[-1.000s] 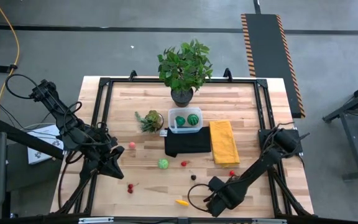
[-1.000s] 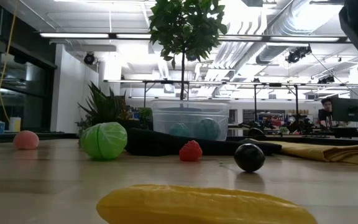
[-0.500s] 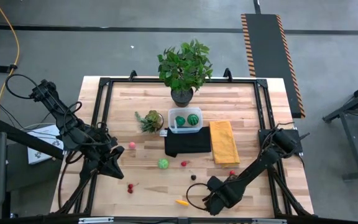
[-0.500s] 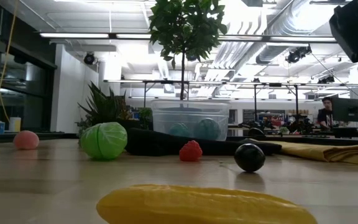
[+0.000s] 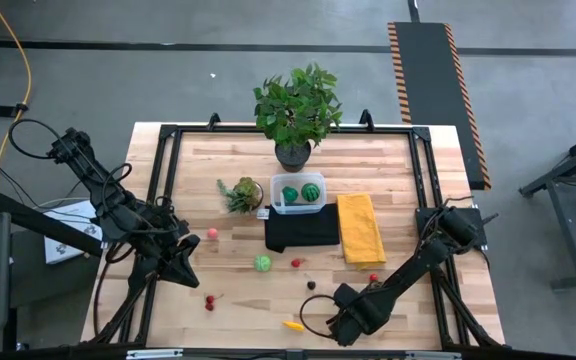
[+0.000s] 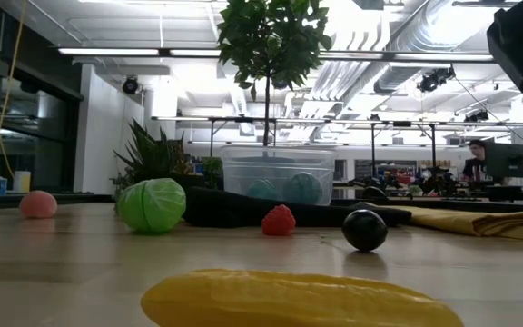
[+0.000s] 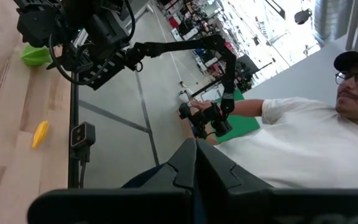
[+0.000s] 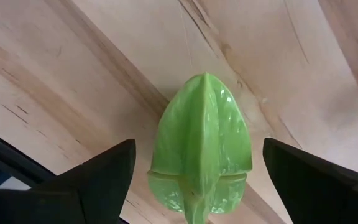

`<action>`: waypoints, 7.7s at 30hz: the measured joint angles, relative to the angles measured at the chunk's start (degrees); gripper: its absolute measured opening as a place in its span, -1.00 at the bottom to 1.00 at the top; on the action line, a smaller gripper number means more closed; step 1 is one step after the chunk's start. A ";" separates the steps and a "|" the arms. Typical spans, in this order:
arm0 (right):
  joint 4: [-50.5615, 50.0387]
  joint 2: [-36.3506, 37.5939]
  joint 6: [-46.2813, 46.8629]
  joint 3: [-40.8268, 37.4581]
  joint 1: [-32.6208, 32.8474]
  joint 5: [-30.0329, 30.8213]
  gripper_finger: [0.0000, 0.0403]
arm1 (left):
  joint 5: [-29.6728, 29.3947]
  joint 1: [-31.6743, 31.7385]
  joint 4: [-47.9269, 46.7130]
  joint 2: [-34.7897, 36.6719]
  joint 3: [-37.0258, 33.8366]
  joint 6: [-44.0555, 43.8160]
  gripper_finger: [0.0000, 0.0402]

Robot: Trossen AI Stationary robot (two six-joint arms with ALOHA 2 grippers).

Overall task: Pick and placing Produce into tupperware
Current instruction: Put the starfruit into the transparent bin

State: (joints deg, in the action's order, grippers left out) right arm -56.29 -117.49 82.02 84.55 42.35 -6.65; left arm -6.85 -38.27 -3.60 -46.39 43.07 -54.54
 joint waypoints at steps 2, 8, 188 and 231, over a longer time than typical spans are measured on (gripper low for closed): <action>0.00 0.00 0.00 0.00 0.00 -0.10 0.64 | 0.00 0.00 0.00 0.00 0.00 0.00 -1.00; 0.01 0.02 0.00 0.00 0.00 -0.36 0.57 | 0.00 0.01 0.00 0.00 0.00 0.00 -1.00; -33.73 19.16 -40.10 48.68 -23.10 35.17 0.08 | -10.25 0.01 -2.97 0.01 0.00 0.46 -1.00; -32.33 21.60 -54.85 42.95 -35.32 40.72 0.08 | -19.76 0.01 -3.06 0.00 0.00 2.45 -1.00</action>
State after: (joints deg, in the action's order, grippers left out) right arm -88.62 -95.89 27.17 127.50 7.03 34.07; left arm -26.61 -38.26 -6.66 -46.39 43.07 -52.10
